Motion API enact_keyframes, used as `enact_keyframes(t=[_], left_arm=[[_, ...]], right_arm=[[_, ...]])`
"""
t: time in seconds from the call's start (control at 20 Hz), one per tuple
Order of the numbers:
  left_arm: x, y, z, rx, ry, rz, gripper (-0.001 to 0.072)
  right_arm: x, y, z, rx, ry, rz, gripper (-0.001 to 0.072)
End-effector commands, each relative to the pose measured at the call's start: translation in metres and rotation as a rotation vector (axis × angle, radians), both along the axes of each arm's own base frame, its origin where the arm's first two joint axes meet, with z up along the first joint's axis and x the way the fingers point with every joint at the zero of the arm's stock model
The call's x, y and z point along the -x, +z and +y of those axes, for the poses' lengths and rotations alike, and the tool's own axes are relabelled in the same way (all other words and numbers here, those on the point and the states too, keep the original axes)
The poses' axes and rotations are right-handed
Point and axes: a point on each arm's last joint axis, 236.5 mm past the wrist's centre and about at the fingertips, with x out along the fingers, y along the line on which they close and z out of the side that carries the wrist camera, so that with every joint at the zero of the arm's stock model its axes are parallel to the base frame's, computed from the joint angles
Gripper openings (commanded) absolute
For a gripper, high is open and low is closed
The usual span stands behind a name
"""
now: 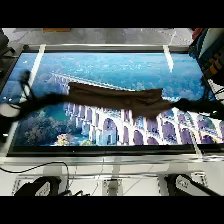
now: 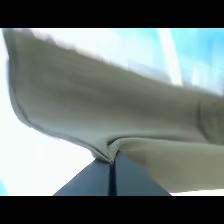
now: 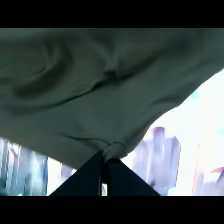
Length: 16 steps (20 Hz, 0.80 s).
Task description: Fold the clothes and pants, and hang the long-sleeved shirts on hangers.
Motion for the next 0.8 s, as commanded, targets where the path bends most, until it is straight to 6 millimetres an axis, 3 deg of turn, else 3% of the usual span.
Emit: enact_keyframes(t=[0.0, 0.15, 0.25, 0.4, 0.5, 0.6, 0.65, 0.75], left_arm=[[0.003, 0.148, 0.041, -0.058, 0.109, -0.327, 0.0014], [0.042, 0.229, 0.064, -0.097, 0.211, -0.533, 0.0014], [0.075, 0.267, 0.064, -0.113, 0.245, -0.649, 0.0014], [0.128, 0.316, 0.058, -0.126, 0.284, -0.814, 0.0014], [0.164, 0.348, 0.059, -0.127, 0.334, -0.938, 0.0014], [0.199, 0.376, 0.065, -0.12, 0.396, -1.062, 0.0014], [0.212, 0.386, 0.067, -0.117, 0.421, -1.107, 0.0014], [0.217, 0.389, 0.071, -0.176, 0.448, -1.125, 0.0014]], right_arm=[[0.011, 0.123, 0.005, 0.16, -0.013, -0.315, 0.001], [0.043, 0.228, 0.018, 0.277, -0.061, -0.583, 0.001], [0.076, 0.296, 0.03, 0.336, -0.114, -0.771, 0.001], [0.131, 0.37, 0.053, 0.422, -0.153, -1.001, 0.001], [0.168, 0.407, 0.066, 0.472, -0.182, -1.133, 0.001], [0.189, 0.428, 0.07, 0.514, -0.215, -1.209, 0.001], [0.193, 0.434, 0.068, 0.526, -0.237, -1.223, 0.0009], [0.185, 0.434, 0.052, 0.516, -0.297, -1.195, 0.0009]])
